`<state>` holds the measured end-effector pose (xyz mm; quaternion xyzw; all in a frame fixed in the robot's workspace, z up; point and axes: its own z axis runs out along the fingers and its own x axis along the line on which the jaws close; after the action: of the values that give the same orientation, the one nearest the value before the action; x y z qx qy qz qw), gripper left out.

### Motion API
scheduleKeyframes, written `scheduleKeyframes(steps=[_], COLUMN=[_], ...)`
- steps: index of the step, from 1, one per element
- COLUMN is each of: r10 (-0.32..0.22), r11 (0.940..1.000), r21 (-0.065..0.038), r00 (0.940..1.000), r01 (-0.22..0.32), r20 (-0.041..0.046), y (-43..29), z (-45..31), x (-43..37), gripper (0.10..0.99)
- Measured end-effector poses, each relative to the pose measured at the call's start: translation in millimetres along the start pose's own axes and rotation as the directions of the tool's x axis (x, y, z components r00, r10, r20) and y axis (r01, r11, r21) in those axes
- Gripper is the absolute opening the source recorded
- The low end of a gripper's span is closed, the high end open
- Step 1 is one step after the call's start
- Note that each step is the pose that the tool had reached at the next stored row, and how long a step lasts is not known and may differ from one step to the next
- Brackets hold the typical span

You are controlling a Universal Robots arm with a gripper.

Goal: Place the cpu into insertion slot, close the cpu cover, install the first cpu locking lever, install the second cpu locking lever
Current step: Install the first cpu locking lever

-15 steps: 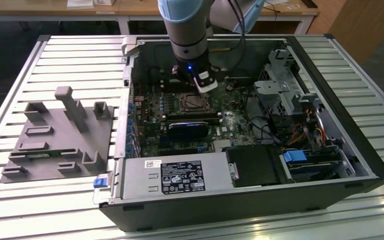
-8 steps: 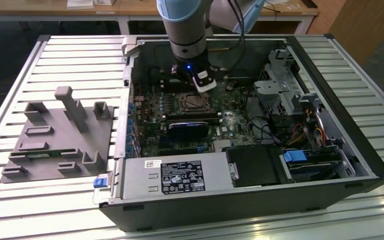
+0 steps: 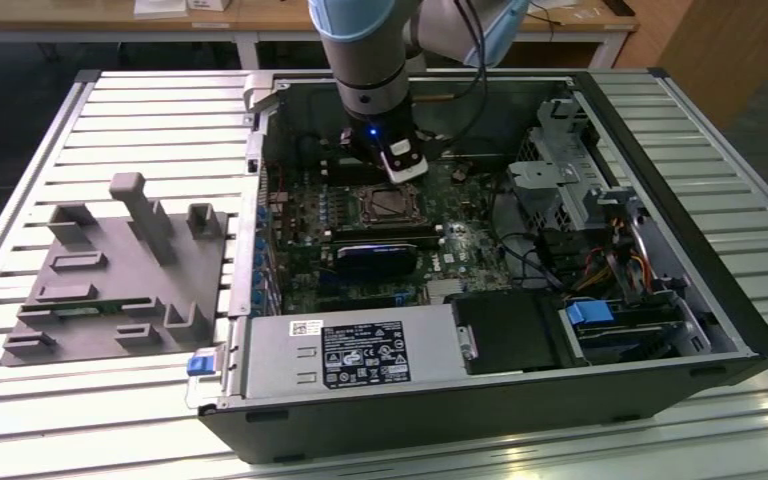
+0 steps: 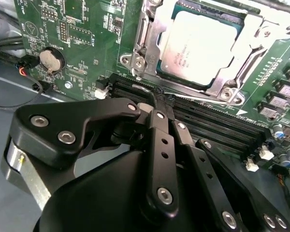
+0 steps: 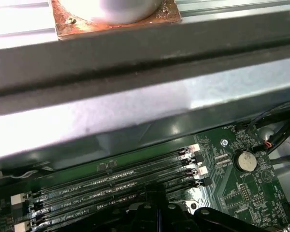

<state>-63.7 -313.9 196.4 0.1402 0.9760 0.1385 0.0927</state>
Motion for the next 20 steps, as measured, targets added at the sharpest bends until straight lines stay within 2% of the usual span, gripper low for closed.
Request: scheduleKeyframes(steps=[9,20], r10=[0.016,0.018], r11=[0.9998,0.9997], r21=[0.011,0.015], r00=[0.9998,0.9998], r01=[-0.016,-0.018], r20=[0.0082,0.0097], y=[1.3,-1.7], z=[2.4,4.9], x=[-5.8,-6.4], gripper=[0.106,0.106])
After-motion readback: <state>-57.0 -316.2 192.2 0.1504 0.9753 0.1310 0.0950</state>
